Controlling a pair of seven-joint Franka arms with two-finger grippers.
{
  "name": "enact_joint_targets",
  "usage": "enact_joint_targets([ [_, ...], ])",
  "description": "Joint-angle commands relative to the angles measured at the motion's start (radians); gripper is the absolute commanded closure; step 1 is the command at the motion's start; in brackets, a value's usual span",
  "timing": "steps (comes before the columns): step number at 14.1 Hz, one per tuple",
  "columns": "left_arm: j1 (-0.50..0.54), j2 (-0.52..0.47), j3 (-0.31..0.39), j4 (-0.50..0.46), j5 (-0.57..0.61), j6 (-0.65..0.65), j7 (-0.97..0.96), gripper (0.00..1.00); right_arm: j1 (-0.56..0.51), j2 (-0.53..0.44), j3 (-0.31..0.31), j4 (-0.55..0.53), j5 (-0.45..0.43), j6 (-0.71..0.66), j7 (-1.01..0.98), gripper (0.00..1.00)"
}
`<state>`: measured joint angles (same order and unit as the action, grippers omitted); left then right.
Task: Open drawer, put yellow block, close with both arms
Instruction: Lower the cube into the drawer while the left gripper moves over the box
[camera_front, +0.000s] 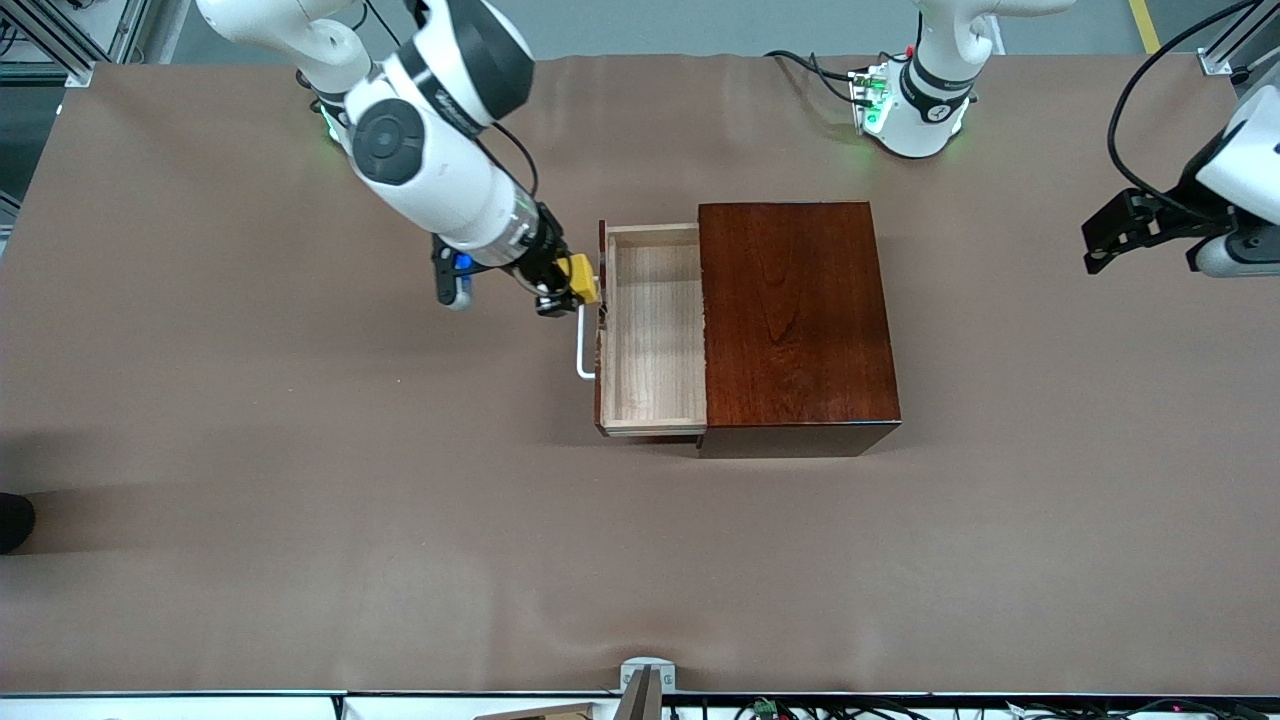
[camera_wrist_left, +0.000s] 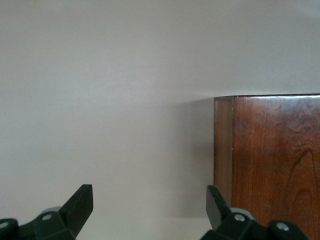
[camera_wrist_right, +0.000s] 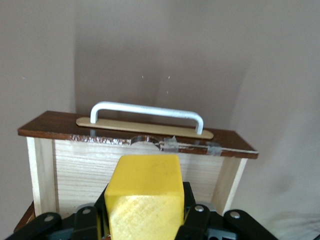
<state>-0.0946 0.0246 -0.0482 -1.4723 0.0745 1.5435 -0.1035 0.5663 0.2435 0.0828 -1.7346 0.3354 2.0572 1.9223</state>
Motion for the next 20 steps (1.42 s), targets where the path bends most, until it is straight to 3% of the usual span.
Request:
enact_joint_targets([
  [1,-0.019,0.038,-0.036,0.026,-0.015,-0.002,-0.066,0.0,0.036,0.055,-0.011,0.056,0.019,0.009,0.038,1.0],
  [8,-0.062,0.113,-0.165,0.026,-0.003,0.053,-0.246,0.0,0.106,0.172,-0.012,0.107,0.004,0.069,0.087,1.0],
  [20,-0.252,0.314,-0.168,0.026,-0.001,0.233,-0.492,0.0,0.149,0.3,-0.014,0.124,-0.047,0.136,0.092,0.99],
])
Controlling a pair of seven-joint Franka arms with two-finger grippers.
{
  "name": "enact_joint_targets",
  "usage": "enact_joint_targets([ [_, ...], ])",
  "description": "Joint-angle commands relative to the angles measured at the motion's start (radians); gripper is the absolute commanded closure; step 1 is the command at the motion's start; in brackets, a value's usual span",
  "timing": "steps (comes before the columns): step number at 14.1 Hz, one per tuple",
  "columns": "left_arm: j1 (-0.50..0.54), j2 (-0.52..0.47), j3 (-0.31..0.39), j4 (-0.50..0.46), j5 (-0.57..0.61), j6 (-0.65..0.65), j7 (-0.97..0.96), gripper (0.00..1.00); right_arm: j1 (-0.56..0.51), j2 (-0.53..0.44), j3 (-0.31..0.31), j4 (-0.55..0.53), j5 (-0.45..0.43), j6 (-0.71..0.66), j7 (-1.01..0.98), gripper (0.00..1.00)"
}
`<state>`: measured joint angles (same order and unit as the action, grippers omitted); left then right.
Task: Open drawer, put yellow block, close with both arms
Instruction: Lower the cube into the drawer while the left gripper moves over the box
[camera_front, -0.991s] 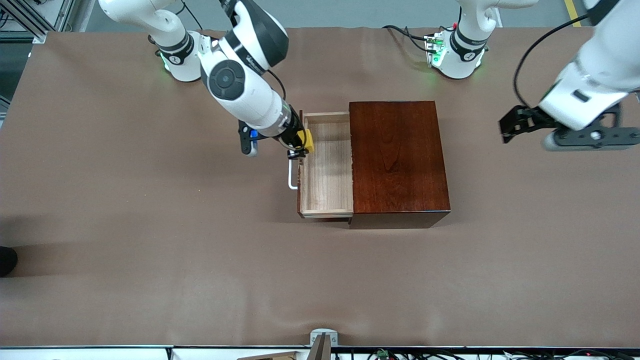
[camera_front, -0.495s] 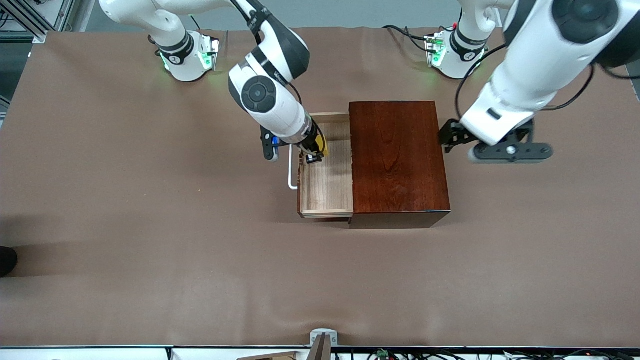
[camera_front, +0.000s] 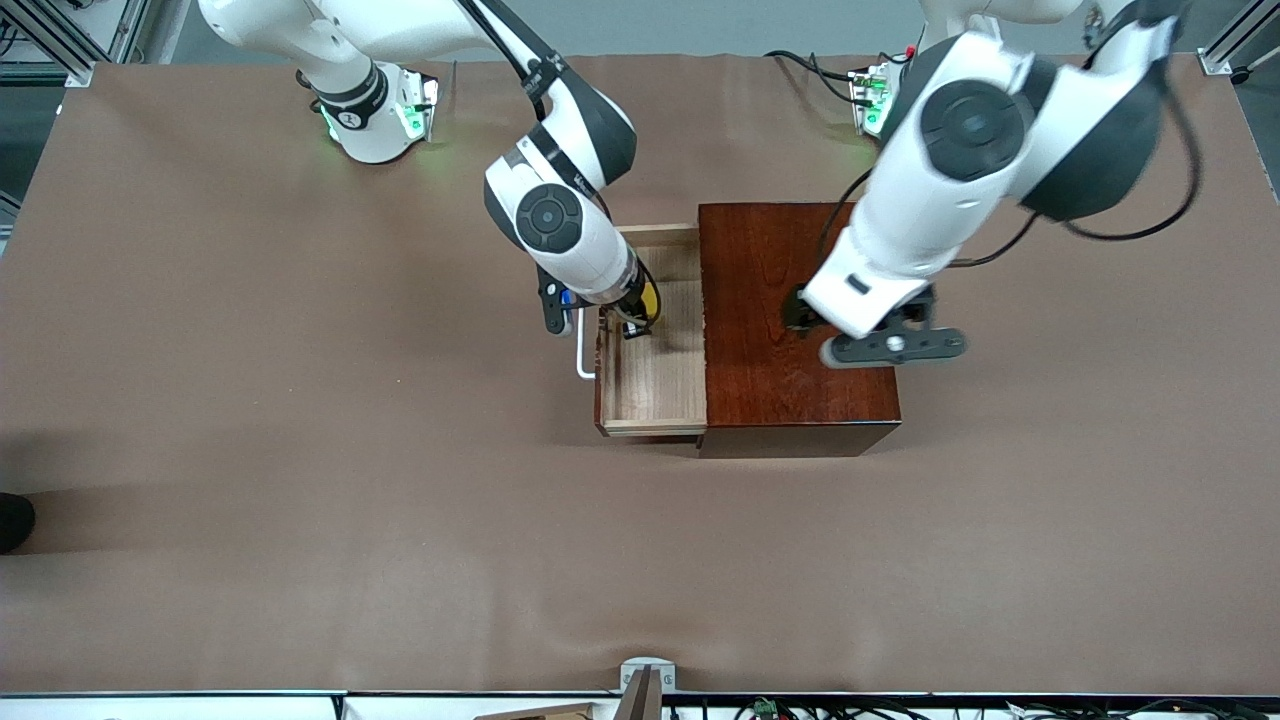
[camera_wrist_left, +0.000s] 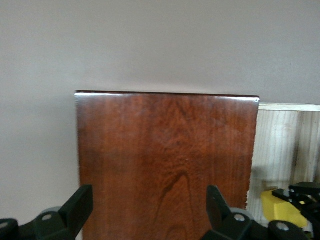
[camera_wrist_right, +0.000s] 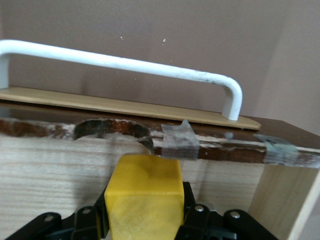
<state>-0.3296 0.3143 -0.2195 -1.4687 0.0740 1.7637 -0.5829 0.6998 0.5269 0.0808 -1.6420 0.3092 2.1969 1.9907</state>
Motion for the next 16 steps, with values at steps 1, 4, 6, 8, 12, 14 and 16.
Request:
enact_joint_targets([
  [1,-0.034,0.035,0.003,0.022,-0.003,0.02,-0.017,0.0,0.015,0.019,-0.013,0.031,-0.021,-0.003,0.023,0.86],
  [4,-0.086,0.061,0.003,0.024,-0.005,0.036,-0.145,0.0,0.0,0.025,-0.013,0.039,-0.013,-0.006,0.067,0.21],
  [6,-0.117,0.066,0.003,0.024,-0.005,0.037,-0.256,0.0,0.003,0.024,-0.016,0.059,-0.059,-0.017,0.106,0.0],
  [8,-0.14,0.068,0.003,0.024,-0.002,0.037,-0.4,0.0,0.016,0.024,-0.012,0.097,-0.18,-0.058,0.106,0.0],
  [12,-0.2,0.091,0.003,0.024,-0.002,0.085,-0.625,0.0,-0.015,0.021,-0.012,0.212,-0.203,-0.258,0.102,0.0],
  [14,-0.21,0.114,0.003,0.024,-0.005,0.097,-0.699,0.0,-0.054,0.015,-0.009,0.249,-0.202,-0.343,0.092,0.0],
  [16,-0.241,0.137,0.005,0.024,-0.002,0.143,-0.806,0.0,-0.081,0.002,-0.009,0.277,-0.18,-0.425,0.024,0.0],
])
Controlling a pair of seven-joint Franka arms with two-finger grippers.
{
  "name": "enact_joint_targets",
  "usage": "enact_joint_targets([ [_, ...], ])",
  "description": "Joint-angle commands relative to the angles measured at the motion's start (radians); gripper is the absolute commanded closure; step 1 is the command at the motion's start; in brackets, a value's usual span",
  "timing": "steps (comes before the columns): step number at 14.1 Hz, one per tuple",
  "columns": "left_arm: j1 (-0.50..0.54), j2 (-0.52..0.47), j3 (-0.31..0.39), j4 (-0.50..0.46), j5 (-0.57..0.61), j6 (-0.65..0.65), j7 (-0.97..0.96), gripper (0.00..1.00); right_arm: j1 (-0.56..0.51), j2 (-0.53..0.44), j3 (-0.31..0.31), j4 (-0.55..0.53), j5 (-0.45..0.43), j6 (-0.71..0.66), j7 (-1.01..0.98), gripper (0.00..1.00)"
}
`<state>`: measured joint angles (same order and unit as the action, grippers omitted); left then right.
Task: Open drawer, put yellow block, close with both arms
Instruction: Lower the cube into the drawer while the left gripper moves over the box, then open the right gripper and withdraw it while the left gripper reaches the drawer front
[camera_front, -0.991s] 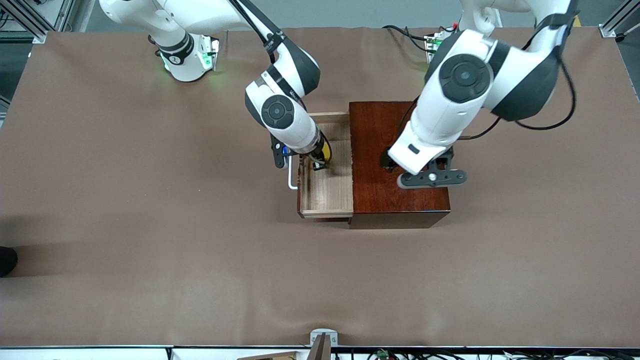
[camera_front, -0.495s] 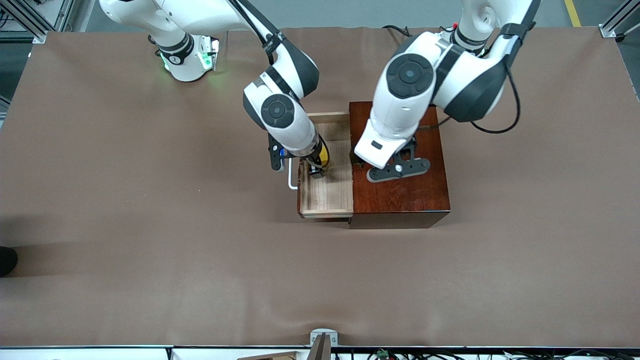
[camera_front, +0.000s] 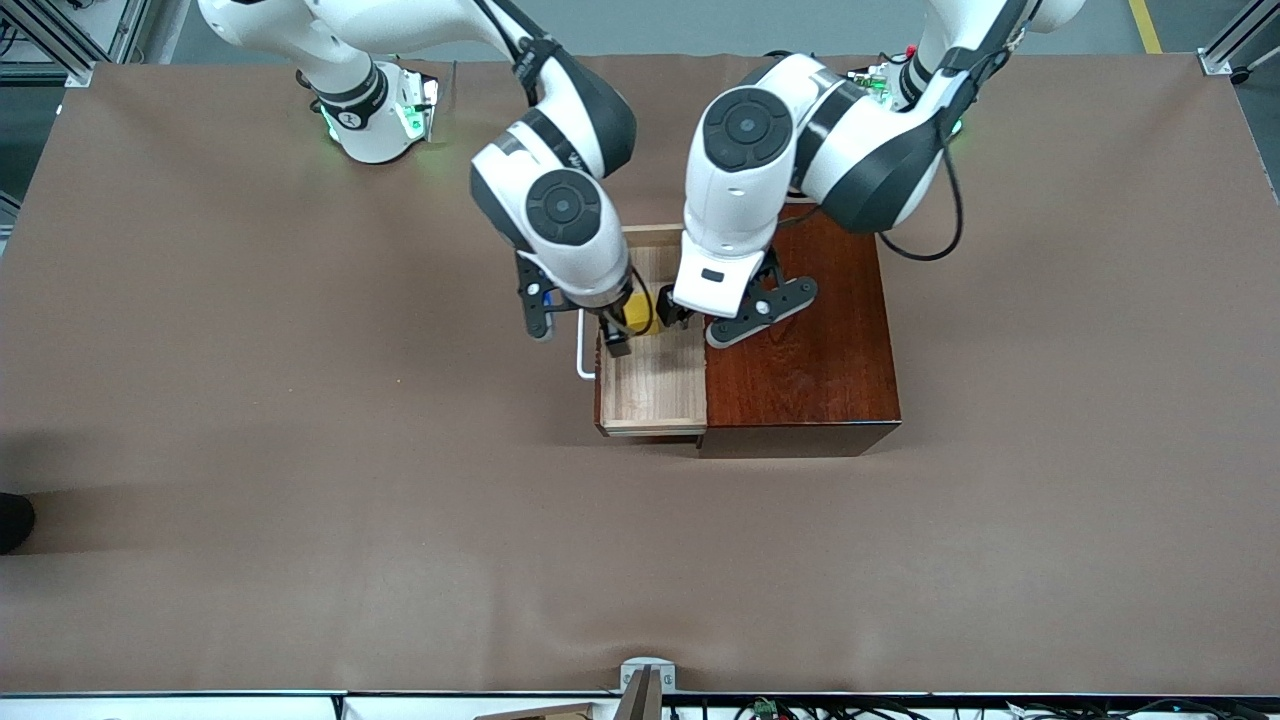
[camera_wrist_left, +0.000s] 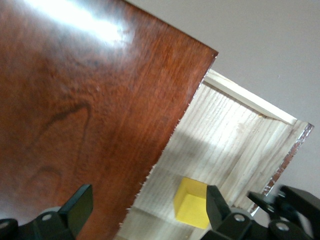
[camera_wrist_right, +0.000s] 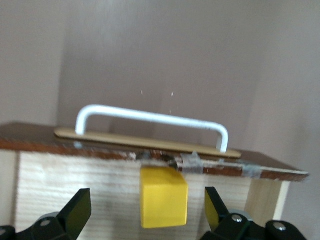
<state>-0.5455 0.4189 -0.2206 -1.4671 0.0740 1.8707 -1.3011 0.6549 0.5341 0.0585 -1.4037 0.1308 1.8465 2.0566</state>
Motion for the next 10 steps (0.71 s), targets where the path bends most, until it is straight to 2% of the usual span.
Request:
enact_joint_targets([
  [1,-0.033,0.044,0.006,0.024,-0.003,0.057,-0.131,0.0,-0.063,-0.023,0.014,0.048,0.031,-0.113,-0.085,0.0],
  [2,-0.043,0.056,0.006,0.033,-0.003,0.076,-0.167,0.0,-0.086,-0.038,0.012,0.051,0.058,-0.136,-0.117,0.0],
  [6,-0.109,0.15,0.007,0.132,-0.003,0.166,-0.381,0.0,-0.155,-0.075,0.014,0.064,0.064,-0.217,-0.168,0.0],
  [10,-0.172,0.225,0.027,0.175,-0.002,0.37,-0.581,0.0,-0.213,-0.095,0.012,0.112,0.064,-0.338,-0.257,0.0],
])
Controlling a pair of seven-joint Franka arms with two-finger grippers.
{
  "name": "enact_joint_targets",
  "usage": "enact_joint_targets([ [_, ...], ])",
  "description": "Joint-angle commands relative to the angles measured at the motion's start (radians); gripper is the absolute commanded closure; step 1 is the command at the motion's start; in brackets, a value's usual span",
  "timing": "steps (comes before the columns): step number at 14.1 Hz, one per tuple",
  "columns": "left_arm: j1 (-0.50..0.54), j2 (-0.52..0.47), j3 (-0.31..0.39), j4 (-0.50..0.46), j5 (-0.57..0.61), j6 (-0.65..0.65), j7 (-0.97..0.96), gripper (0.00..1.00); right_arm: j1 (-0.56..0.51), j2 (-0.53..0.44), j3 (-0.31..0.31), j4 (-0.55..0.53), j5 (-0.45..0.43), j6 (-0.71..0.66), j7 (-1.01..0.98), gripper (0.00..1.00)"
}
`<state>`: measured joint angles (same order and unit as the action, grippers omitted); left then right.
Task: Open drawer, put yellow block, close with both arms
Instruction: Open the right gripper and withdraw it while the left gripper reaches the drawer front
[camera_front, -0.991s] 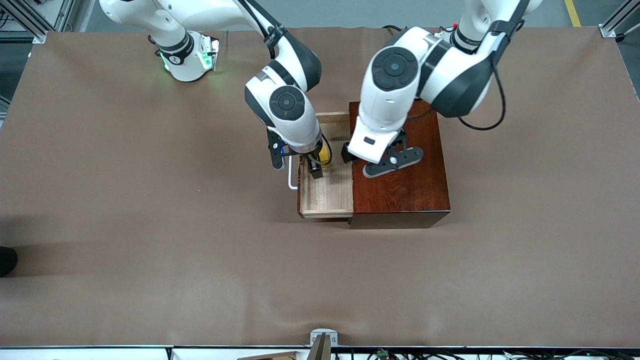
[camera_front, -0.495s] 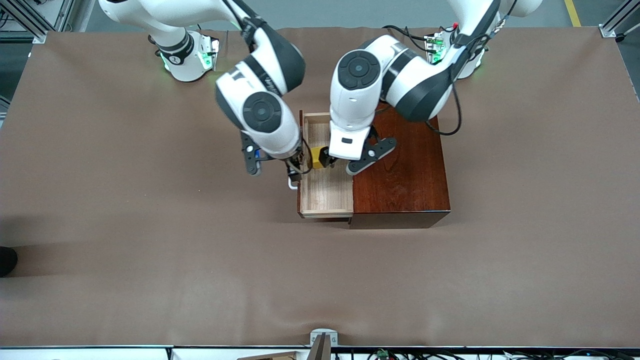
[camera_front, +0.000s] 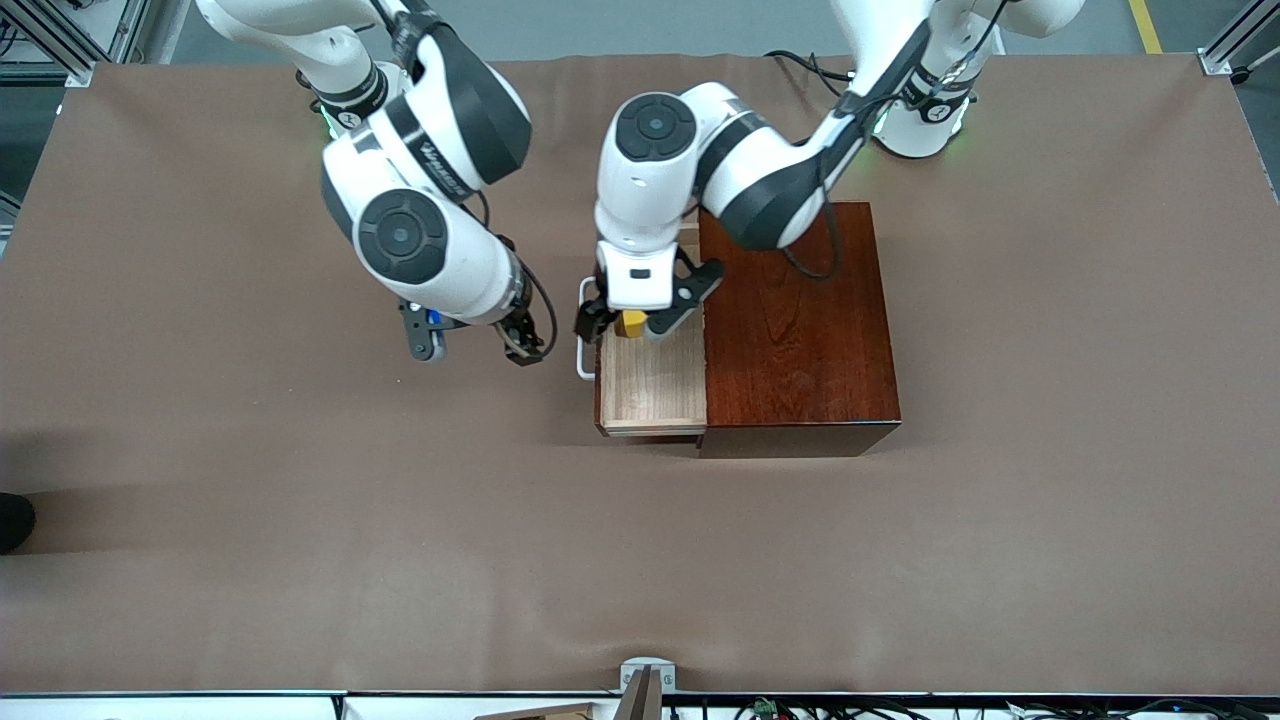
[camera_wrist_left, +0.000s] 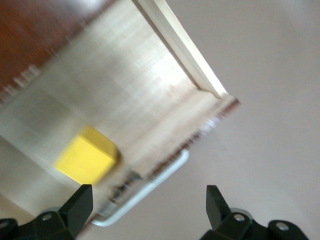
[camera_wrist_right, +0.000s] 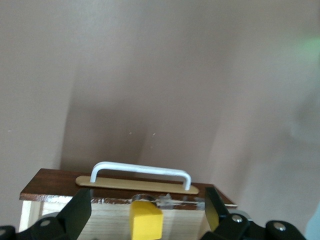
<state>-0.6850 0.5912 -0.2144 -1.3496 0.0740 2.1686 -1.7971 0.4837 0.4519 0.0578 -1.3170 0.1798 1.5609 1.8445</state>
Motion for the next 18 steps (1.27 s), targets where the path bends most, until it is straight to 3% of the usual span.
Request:
enact_joint_targets([
  [1,-0.048,0.067,0.033,0.061,-0.002,0.123,-0.126,0.0,-0.063,-0.025,0.014,0.036,0.015,-0.076,-0.072,0.0],
  [7,-0.102,0.145,0.066,0.072,-0.003,0.328,-0.296,0.0,-0.195,-0.11,0.007,0.036,0.015,-0.185,-0.324,0.0],
  [9,-0.164,0.205,0.133,0.111,-0.003,0.379,-0.37,0.0,-0.237,-0.131,0.007,0.036,0.014,-0.212,-0.399,0.0],
  [11,-0.252,0.252,0.229,0.139,-0.007,0.39,-0.402,0.0,-0.279,-0.148,0.005,0.036,0.012,-0.251,-0.493,0.0],
  [15,-0.281,0.285,0.256,0.133,-0.002,0.381,-0.421,0.0,-0.355,-0.168,0.005,0.036,0.007,-0.298,-0.649,0.0],
  [18,-0.292,0.283,0.282,0.129,-0.002,0.288,-0.421,0.0,-0.411,-0.188,0.005,0.036,0.006,-0.301,-0.801,0.0],
])
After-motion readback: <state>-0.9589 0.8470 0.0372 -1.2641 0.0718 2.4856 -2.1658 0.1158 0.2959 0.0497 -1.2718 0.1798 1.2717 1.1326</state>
